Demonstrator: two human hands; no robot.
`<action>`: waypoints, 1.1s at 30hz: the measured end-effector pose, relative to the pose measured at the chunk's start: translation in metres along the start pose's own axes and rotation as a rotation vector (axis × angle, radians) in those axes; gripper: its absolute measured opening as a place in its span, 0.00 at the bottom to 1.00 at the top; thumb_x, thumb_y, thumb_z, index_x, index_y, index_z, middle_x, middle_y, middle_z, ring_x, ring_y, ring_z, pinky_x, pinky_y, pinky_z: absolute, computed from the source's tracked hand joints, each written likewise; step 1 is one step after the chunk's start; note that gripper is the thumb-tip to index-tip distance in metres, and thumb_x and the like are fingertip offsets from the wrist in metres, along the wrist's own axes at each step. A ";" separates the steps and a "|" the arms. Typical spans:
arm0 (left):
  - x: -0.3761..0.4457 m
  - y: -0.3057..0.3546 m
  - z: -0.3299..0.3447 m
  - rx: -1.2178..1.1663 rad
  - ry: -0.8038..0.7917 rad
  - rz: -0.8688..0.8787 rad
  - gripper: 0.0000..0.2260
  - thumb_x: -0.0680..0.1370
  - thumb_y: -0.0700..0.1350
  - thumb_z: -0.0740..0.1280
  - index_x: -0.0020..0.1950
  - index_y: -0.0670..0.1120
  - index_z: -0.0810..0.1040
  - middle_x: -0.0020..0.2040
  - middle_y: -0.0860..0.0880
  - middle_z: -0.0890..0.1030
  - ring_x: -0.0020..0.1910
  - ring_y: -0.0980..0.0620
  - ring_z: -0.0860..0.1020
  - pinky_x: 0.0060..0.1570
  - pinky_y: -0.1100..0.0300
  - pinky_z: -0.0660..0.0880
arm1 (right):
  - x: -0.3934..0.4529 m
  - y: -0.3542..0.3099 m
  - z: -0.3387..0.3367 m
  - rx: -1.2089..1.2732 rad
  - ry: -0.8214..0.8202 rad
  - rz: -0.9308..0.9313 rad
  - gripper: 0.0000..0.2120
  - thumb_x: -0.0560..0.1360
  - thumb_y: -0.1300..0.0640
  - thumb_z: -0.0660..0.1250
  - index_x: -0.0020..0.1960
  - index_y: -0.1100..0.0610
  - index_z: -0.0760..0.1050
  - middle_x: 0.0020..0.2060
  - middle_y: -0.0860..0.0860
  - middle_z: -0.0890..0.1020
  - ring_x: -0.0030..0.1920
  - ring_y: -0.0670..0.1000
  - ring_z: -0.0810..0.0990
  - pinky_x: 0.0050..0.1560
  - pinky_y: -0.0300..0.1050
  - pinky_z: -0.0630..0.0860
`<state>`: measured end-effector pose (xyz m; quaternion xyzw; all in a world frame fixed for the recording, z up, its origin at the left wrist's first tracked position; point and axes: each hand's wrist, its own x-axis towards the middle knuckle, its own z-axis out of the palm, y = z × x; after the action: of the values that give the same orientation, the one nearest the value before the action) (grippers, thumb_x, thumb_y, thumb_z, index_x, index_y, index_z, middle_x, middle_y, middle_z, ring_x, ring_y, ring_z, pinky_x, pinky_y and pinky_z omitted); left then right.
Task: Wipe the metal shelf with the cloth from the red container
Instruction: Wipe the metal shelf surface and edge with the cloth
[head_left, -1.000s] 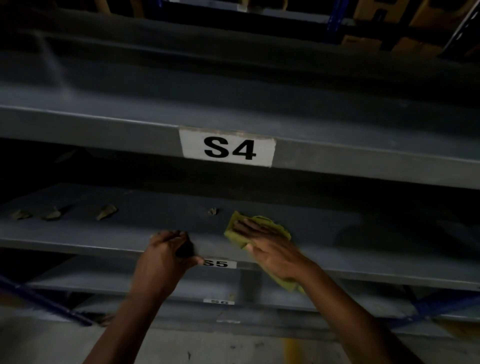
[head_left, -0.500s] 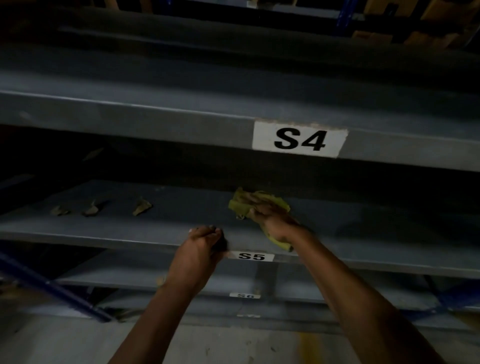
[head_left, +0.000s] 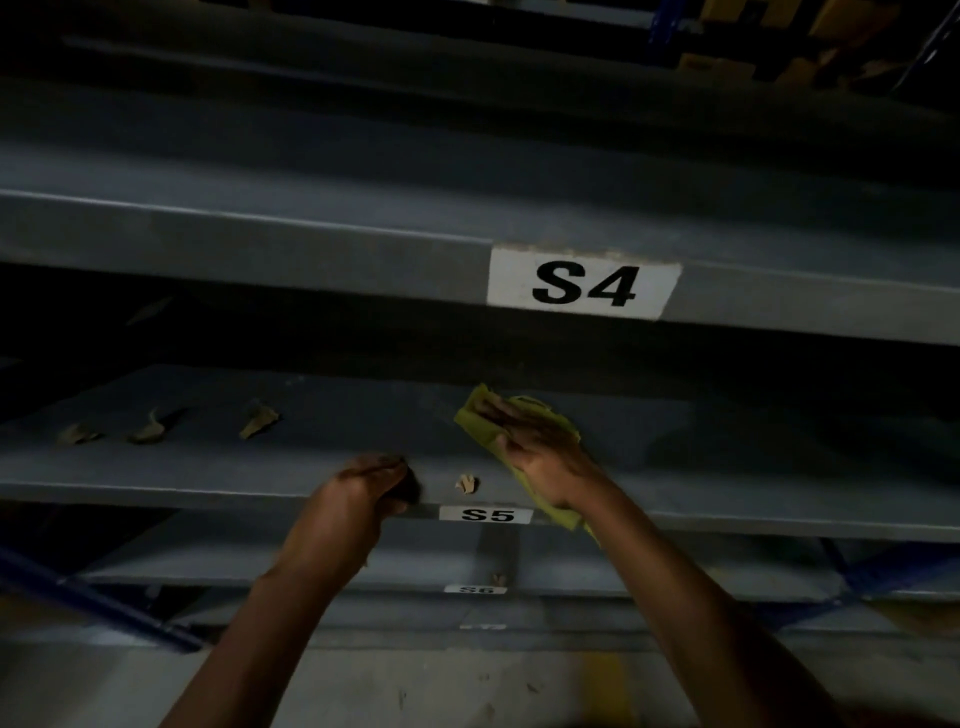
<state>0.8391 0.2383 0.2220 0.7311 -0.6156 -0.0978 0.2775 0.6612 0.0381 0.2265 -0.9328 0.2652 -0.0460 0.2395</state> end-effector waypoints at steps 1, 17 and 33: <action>-0.001 0.000 0.002 0.024 0.003 0.005 0.11 0.73 0.38 0.70 0.52 0.50 0.81 0.52 0.53 0.79 0.48 0.58 0.76 0.50 0.65 0.74 | 0.001 -0.003 -0.002 -0.030 -0.021 -0.026 0.23 0.84 0.49 0.51 0.78 0.46 0.52 0.76 0.41 0.49 0.76 0.40 0.47 0.71 0.31 0.36; -0.019 -0.008 0.041 0.360 0.222 -0.092 0.27 0.71 0.32 0.62 0.69 0.46 0.72 0.68 0.41 0.73 0.69 0.42 0.69 0.70 0.42 0.59 | -0.008 -0.008 0.003 -0.206 -0.049 -0.285 0.25 0.83 0.50 0.51 0.78 0.47 0.48 0.76 0.42 0.44 0.76 0.41 0.39 0.75 0.41 0.38; -0.053 -0.047 -0.009 0.347 0.300 -0.066 0.13 0.77 0.48 0.61 0.57 0.47 0.81 0.56 0.44 0.81 0.56 0.42 0.77 0.57 0.41 0.72 | 0.044 -0.052 0.031 -0.280 0.024 -0.203 0.25 0.82 0.45 0.44 0.78 0.49 0.49 0.78 0.44 0.49 0.77 0.45 0.44 0.74 0.40 0.37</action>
<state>0.8710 0.2959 0.1940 0.7939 -0.5509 0.1103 0.2326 0.7297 0.0672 0.2220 -0.9785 0.1764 -0.0436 0.0980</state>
